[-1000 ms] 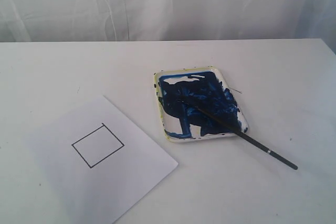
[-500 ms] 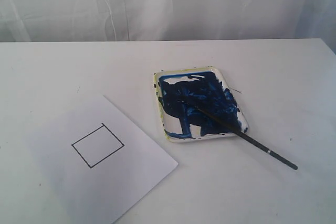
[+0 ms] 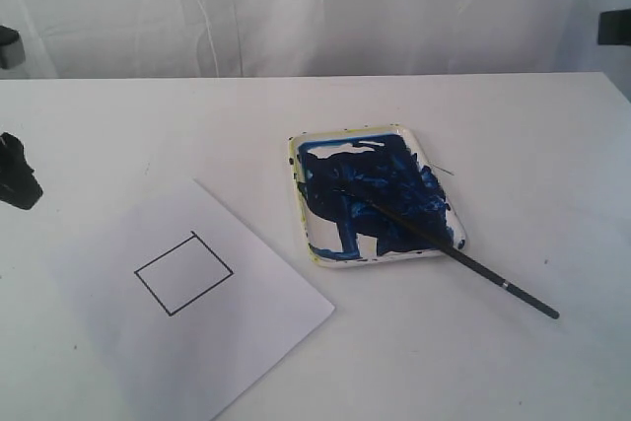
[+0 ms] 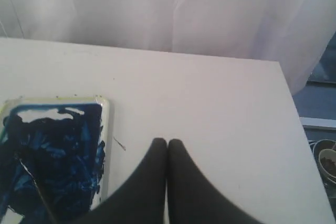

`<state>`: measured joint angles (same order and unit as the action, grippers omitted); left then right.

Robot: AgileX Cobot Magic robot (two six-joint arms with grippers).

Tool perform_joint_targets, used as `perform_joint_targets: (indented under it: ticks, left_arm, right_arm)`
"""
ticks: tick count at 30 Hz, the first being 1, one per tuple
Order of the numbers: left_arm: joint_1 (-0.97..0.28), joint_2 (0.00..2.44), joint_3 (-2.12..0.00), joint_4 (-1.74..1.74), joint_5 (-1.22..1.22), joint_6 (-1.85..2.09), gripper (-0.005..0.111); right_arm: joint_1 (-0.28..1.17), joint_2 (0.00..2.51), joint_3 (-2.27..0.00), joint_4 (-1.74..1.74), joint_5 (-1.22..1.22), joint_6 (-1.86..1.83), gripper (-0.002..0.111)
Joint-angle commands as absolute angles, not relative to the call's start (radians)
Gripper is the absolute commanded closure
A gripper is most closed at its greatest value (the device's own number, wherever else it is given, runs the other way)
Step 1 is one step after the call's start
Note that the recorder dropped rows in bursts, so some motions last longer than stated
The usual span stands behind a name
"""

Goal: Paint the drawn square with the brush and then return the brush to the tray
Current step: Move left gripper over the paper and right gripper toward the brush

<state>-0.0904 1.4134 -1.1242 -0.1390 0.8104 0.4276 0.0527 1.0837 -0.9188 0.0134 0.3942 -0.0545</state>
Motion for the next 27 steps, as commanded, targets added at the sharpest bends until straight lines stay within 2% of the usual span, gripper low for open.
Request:
perform_joint_targets:
  ticks: [1, 12, 21, 27]
  left_arm:
    - [-0.095, 1.478, -1.13, -0.202, 0.813, 0.693, 0.054]
    - [-0.095, 1.599, -1.13, -0.355, 0.755, 1.108, 0.054]
    - [-0.093, 1.668, -1.13, -0.328, 0.735, 1.089, 0.054]
    - [-0.093, 1.695, -1.13, -0.305, 0.666, 1.076, 0.048]
  right_arm:
    - [0.064, 1.2, -0.981, 0.01, 0.438, -0.093, 0.108]
    - [0.064, 1.388, -1.06, 0.065, 0.549, -0.173, 0.108]
    - [0.064, 1.483, -1.1, 0.218, 0.609, -0.421, 0.108]
    - [0.064, 1.527, -1.141, 0.277, 0.681, -0.445, 0.093]
